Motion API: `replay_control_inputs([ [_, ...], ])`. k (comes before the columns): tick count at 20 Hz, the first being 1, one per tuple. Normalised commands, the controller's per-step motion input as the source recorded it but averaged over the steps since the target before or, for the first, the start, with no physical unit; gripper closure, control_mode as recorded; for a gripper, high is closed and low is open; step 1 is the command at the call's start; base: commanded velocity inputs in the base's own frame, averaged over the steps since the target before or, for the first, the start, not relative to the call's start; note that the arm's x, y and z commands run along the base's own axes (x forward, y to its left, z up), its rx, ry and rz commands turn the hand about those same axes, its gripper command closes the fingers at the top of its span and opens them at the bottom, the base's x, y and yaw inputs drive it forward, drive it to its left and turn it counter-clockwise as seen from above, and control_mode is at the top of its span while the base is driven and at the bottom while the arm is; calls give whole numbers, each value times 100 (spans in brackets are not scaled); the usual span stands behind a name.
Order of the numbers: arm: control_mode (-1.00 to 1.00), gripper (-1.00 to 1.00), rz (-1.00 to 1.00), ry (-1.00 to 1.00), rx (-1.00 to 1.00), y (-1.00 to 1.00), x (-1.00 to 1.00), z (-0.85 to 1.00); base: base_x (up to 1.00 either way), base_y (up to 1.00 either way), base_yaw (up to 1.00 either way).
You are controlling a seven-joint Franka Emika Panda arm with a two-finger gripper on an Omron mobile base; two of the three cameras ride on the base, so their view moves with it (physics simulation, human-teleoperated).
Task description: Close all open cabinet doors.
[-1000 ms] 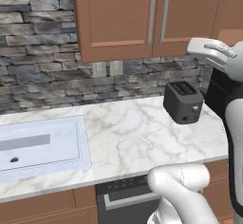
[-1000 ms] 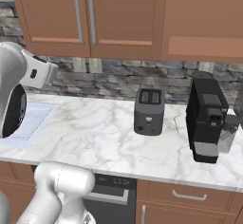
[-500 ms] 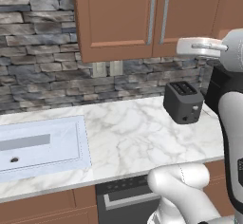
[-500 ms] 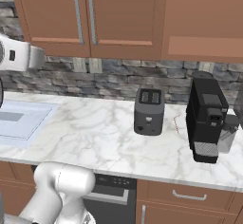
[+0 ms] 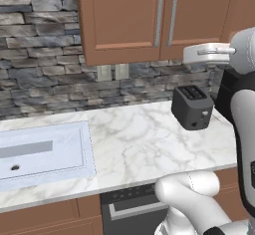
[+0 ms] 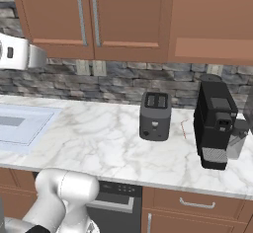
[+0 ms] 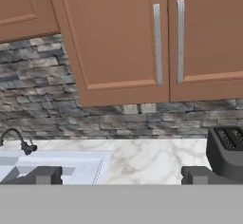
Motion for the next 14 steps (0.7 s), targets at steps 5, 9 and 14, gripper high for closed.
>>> replay_control_inputs([
  [5,-100,-100,0,0,0,0,-23,0,0,0,0],
  [9,-100,-100,0,0,0,0,-9,0,0,0,0],
  [14,-100,-100,1,0,0,0,0,0,0,0,0],
])
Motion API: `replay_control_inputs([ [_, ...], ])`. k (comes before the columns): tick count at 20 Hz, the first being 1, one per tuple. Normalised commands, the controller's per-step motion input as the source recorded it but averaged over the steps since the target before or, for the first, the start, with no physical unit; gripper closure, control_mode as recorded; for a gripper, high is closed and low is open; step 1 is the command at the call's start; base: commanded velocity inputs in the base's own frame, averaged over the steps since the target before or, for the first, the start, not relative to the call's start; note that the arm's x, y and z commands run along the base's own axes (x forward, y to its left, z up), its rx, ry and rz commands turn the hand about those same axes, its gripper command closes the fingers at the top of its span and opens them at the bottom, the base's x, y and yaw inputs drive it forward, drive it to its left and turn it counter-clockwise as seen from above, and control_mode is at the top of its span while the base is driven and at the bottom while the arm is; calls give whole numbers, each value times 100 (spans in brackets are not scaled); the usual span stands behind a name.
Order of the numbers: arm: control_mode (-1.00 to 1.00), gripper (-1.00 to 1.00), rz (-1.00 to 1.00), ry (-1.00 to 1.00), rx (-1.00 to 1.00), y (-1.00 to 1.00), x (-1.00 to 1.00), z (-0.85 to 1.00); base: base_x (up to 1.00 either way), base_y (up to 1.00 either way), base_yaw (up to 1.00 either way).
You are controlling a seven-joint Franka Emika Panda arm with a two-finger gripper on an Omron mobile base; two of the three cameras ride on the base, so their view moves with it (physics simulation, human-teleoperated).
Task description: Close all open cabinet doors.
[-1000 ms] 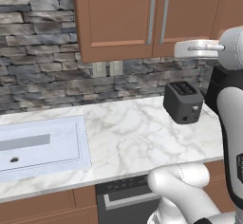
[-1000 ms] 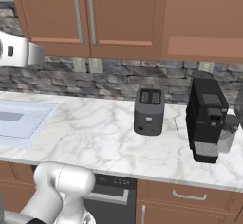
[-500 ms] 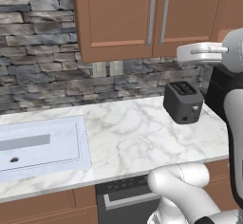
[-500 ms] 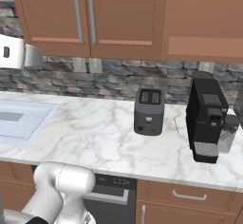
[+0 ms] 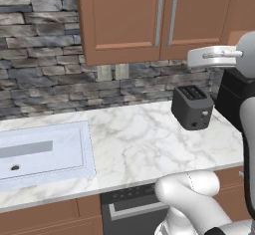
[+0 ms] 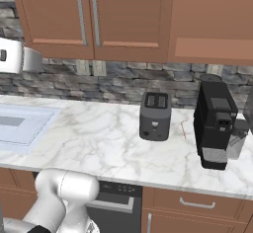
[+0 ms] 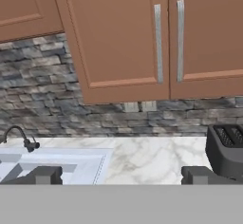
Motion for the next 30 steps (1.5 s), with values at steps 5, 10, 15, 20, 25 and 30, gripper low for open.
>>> replay_control_inputs([
  [5,-100,-100,0,0,0,4,0,0,0,0,0],
  [10,-100,-100,0,0,0,1,-1,0,0,0,0],
  [15,-100,-100,1,0,-5,27,-49,-5,0,0,0],
  [20,100,-100,0,0,0,0,0,0,-68,0,0],
  [25,100,-100,0,0,0,0,0,0,-71,0,-1],
  [30,100,-100,0,0,0,0,0,0,-25,-16,0],
])
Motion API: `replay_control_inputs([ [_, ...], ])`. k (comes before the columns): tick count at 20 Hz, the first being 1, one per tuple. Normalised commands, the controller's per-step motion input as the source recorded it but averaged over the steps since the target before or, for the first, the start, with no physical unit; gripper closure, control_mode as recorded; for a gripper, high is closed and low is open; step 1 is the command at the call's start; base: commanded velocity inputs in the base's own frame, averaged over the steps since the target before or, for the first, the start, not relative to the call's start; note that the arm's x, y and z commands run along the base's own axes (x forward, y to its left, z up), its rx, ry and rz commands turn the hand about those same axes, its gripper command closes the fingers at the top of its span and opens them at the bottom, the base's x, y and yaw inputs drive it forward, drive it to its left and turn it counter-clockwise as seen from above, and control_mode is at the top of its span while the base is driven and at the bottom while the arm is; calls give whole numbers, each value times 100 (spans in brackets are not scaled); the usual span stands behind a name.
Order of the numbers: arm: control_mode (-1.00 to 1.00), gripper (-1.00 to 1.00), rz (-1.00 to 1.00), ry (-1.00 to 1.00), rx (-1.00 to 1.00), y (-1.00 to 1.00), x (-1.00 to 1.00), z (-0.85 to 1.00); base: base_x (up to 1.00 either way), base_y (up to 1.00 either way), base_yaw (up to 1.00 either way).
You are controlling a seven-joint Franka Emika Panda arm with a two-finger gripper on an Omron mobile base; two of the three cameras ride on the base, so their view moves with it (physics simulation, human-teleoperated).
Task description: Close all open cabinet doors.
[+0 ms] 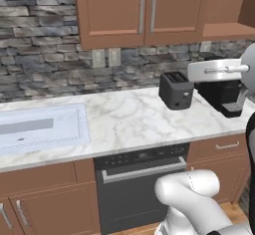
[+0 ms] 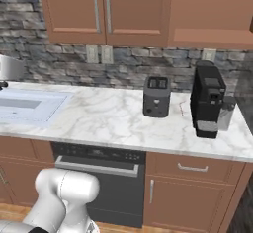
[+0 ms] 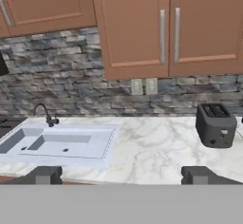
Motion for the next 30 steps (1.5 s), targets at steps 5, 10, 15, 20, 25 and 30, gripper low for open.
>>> replay_control_inputs([
  [5,100,-100,0,0,0,0,0,0,0,-62,0],
  [10,100,-100,0,0,0,0,0,0,0,-100,-2],
  [15,100,-100,0,0,0,0,0,0,1,-84,-8],
  [20,100,-100,0,0,0,0,0,0,13,-44,-3],
  [25,100,-100,0,0,0,0,0,0,54,-18,0],
  [30,100,-100,0,0,0,0,0,0,52,-21,0],
])
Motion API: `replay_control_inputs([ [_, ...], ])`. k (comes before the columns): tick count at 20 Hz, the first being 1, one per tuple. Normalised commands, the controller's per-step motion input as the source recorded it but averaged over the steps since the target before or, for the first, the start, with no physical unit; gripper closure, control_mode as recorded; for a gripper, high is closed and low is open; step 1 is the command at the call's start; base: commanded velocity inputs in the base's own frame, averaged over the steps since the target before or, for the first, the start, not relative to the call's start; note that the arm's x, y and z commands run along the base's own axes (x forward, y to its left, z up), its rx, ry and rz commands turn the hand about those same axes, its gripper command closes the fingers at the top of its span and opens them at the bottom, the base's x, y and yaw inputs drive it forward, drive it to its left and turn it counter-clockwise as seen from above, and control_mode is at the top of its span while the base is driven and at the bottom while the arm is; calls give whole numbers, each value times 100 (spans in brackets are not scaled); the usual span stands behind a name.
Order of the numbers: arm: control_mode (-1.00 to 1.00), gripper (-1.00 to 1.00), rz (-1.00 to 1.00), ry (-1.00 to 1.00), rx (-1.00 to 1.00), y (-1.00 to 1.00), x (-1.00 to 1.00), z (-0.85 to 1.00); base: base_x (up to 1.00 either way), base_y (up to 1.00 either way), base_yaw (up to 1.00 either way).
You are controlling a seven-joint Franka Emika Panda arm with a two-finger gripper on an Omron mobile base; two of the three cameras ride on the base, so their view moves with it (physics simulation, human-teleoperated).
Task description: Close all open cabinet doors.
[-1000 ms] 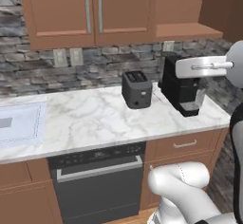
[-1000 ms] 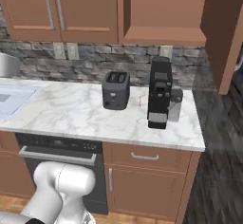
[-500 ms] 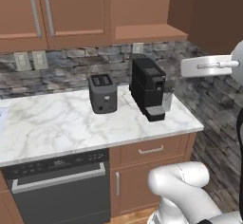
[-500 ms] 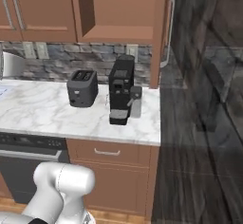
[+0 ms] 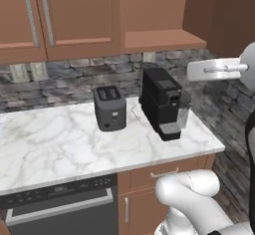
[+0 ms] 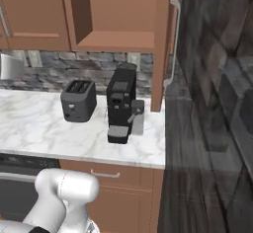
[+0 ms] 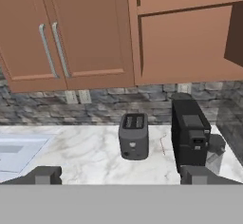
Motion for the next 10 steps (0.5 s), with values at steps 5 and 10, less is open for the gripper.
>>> replay_control_inputs([
  [5,100,-100,0,0,0,0,0,0,13,-42,-2],
  [10,100,-100,0,0,0,0,0,0,6,-37,-6],
])
